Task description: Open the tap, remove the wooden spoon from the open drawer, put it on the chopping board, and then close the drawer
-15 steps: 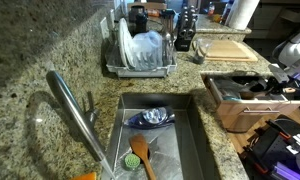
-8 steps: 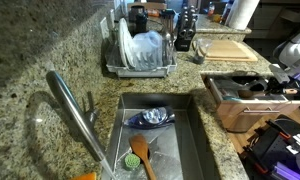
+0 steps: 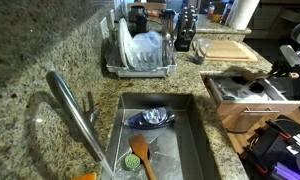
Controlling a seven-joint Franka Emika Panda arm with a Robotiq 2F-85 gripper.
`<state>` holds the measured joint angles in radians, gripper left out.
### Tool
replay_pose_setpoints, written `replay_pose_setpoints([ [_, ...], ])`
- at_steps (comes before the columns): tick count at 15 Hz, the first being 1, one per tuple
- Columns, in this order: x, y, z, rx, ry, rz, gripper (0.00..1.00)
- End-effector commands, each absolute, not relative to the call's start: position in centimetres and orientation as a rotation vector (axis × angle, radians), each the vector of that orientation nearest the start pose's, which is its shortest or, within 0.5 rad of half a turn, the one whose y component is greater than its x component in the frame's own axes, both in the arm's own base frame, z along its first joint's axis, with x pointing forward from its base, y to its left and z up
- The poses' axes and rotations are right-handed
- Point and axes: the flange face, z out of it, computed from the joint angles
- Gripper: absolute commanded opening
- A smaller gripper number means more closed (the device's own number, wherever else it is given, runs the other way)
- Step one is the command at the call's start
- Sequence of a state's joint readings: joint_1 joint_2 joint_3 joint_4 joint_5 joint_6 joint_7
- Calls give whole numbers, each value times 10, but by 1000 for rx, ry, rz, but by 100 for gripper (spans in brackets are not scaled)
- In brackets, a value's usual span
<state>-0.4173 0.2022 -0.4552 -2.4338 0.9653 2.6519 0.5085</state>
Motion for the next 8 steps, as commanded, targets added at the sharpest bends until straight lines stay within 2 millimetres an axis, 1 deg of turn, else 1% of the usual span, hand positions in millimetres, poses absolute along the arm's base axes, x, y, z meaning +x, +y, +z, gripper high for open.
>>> replay_pose_setpoints([
  [1,283,-396,316,-1259,2283,-203,6],
  [2,283,-400,341,-1273,2226,-213,6],
  [3,283,-406,368,-1269,2169,-258,6],
  [4,284,-412,391,-1244,2122,-311,6],
  [5,290,-406,354,-1255,2210,-259,25],
  [6,289,-410,377,-1247,2168,-297,25],
  [7,286,-411,392,-1241,2144,-323,25],
  [8,285,-411,397,-1238,2133,-331,25],
])
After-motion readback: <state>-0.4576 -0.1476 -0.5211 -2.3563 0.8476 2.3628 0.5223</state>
